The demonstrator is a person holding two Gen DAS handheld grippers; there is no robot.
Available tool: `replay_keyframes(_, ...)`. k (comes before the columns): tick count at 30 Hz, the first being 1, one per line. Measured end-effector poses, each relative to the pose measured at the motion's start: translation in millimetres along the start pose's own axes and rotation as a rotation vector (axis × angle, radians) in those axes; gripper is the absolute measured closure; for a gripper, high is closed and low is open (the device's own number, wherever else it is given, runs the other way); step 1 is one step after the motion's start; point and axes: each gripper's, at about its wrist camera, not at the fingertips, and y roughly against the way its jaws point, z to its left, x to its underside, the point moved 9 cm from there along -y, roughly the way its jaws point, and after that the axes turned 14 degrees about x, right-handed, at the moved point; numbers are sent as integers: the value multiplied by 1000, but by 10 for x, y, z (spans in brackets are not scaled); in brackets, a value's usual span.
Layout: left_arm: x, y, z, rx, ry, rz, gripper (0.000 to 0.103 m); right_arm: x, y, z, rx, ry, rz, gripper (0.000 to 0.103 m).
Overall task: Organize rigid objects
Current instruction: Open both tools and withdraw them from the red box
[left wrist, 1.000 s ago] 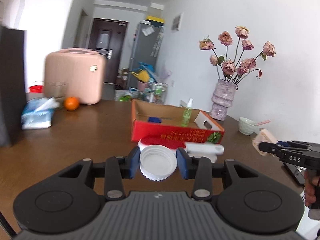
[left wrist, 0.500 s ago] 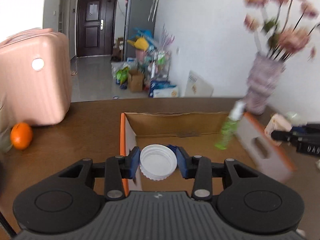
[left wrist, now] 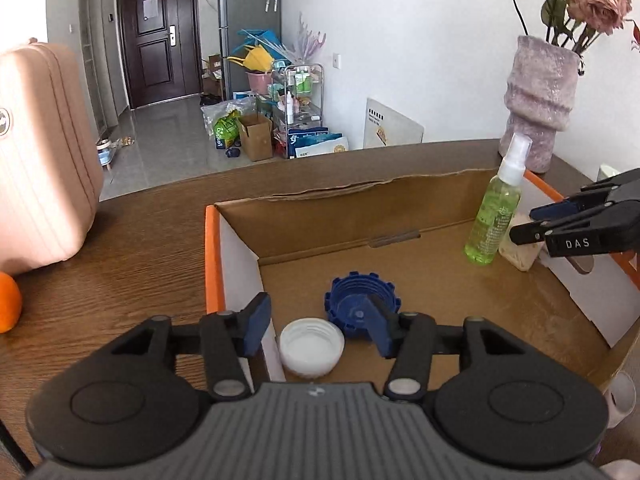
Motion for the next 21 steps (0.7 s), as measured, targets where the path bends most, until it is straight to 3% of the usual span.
replay_keyframes(7,-76,311,-103,-38,2,6,37,-58,396,-132,-6,-16,-17,69)
replay_keyframes(15,-321,1318,-335,-58,13,-81,24,-142,1498,-528,-26,-96,-118,58)
replay_keyframes(21,-155,2104,-725,-84,-32,-143,9,203,2439,-722,-71,-112,-202,47)
